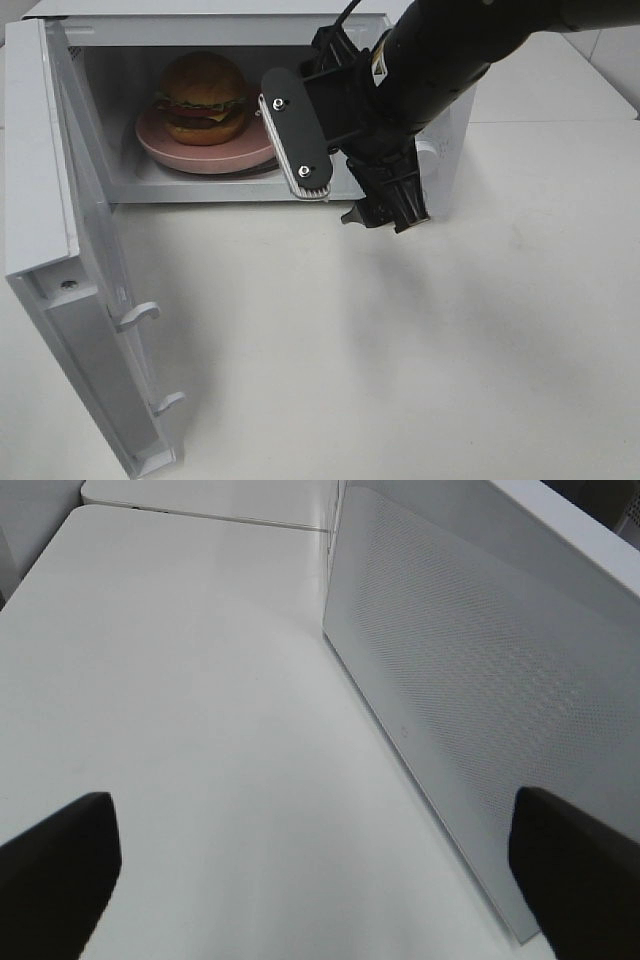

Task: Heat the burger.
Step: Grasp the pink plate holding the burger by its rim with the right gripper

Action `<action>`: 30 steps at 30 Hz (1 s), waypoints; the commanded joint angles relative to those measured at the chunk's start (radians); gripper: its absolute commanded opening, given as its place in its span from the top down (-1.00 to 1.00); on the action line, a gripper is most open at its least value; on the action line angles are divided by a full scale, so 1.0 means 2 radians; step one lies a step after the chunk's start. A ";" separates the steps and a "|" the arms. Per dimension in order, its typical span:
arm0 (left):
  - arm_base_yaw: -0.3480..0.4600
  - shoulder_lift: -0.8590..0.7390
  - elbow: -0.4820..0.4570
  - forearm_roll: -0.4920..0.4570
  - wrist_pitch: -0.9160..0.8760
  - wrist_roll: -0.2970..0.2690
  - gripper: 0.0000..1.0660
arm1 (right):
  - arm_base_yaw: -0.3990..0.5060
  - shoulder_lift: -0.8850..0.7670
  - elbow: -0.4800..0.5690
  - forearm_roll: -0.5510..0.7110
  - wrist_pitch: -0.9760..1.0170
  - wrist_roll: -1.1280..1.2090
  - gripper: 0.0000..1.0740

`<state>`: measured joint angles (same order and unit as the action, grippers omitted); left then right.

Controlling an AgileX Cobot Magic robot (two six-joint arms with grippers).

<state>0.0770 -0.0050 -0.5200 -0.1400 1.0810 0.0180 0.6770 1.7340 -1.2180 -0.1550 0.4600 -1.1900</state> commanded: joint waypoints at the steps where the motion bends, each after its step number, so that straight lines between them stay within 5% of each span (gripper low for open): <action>1: 0.001 -0.009 0.001 -0.002 -0.005 0.000 -0.83 | 0.007 0.003 -0.004 -0.011 -0.019 0.008 -0.76; 30: 0.001 -0.009 0.001 -0.002 -0.005 0.000 -0.83 | 0.007 0.189 -0.178 -0.010 -0.035 0.053 -0.64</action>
<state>0.0770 -0.0050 -0.5200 -0.1400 1.0810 0.0180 0.6910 2.1070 -1.5630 -0.1730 0.3860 -1.0990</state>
